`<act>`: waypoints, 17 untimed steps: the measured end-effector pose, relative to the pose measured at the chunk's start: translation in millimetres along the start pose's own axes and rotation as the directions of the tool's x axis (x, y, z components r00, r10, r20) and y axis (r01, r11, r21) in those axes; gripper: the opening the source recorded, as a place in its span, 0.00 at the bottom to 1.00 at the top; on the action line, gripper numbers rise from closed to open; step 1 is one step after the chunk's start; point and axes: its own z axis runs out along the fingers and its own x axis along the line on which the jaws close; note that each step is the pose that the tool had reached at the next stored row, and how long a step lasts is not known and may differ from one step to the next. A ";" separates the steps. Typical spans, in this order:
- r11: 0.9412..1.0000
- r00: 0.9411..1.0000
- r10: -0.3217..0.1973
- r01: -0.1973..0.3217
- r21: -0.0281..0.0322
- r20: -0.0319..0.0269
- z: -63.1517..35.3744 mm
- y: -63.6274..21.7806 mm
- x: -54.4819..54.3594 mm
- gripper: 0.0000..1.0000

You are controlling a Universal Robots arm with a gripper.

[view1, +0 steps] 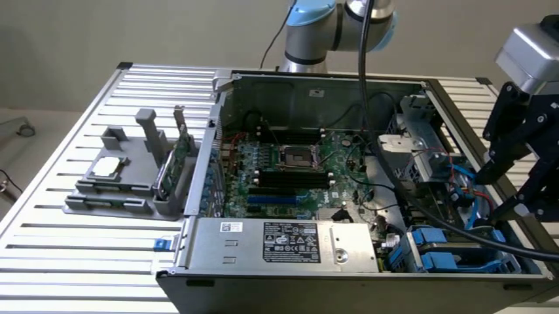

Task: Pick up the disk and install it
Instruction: 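Insert the first disk wire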

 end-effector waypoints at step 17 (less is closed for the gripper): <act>1.000 1.000 0.001 -0.001 -0.006 -0.007 28.1 -10.0 -29.3 0.48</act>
